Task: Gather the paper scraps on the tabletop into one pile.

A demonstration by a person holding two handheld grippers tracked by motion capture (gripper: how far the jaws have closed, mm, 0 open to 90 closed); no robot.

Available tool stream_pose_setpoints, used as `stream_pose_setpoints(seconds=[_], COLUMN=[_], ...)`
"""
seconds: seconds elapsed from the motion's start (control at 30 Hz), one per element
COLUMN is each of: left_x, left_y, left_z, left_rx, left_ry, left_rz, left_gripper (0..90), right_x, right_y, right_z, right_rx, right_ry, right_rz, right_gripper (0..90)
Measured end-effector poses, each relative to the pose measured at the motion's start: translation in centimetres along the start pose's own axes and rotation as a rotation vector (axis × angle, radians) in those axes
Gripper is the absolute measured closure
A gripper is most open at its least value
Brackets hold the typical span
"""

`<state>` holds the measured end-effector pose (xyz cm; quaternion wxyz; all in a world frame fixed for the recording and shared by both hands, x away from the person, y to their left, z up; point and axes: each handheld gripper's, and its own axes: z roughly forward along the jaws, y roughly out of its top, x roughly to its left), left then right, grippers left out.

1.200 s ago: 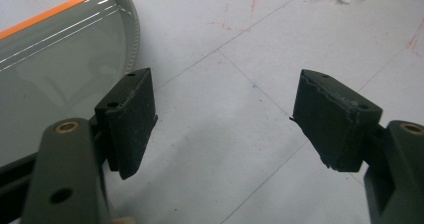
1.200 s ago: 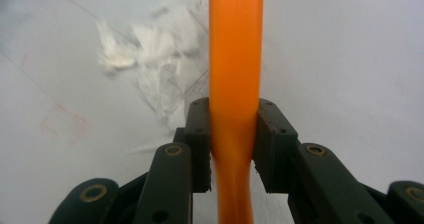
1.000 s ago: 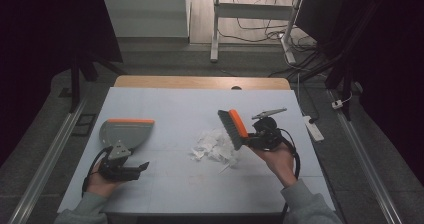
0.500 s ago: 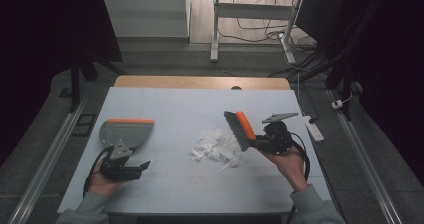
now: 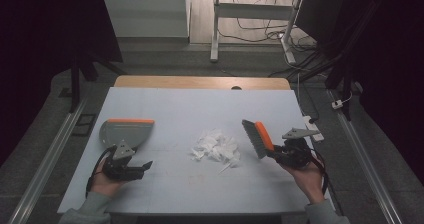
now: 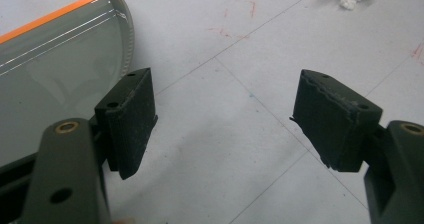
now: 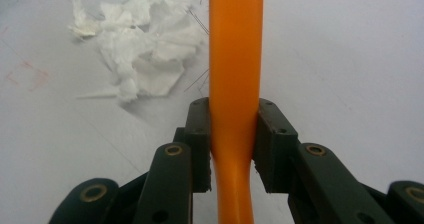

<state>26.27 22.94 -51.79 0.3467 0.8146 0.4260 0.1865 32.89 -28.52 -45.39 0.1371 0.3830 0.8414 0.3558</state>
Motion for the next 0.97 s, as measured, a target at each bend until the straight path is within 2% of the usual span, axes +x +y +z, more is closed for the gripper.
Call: stream_pose_setpoints(seconds=[0.33,0.43,0.57,0.97], left_x=[-0.1,-0.1,-0.1,-0.1], left_y=[0.0,0.0,0.0,0.0], left_z=[-0.2,-0.2,-0.2,-0.3], left_rx=[-0.008,-0.009,-0.009,-0.008], left_ry=[0.001,-0.001,0.000,-0.002], left_rz=[0.000,0.003,0.002,0.004], left_gripper=[25.9,25.9,25.9,25.9], right_x=[-0.8,-0.9,-0.7,-0.5], right_y=[-2.7,-2.8,-2.7,-2.8], right_z=[-0.6,-0.5,-0.4,-0.3], right_rx=[-0.052,-0.055,-0.058,-0.073], right_ry=[-0.038,-0.035,-0.030,-0.029], right_rz=[-0.024,-0.016,-0.032,-0.038], right_gripper=[70.4,70.4,70.4,70.4])
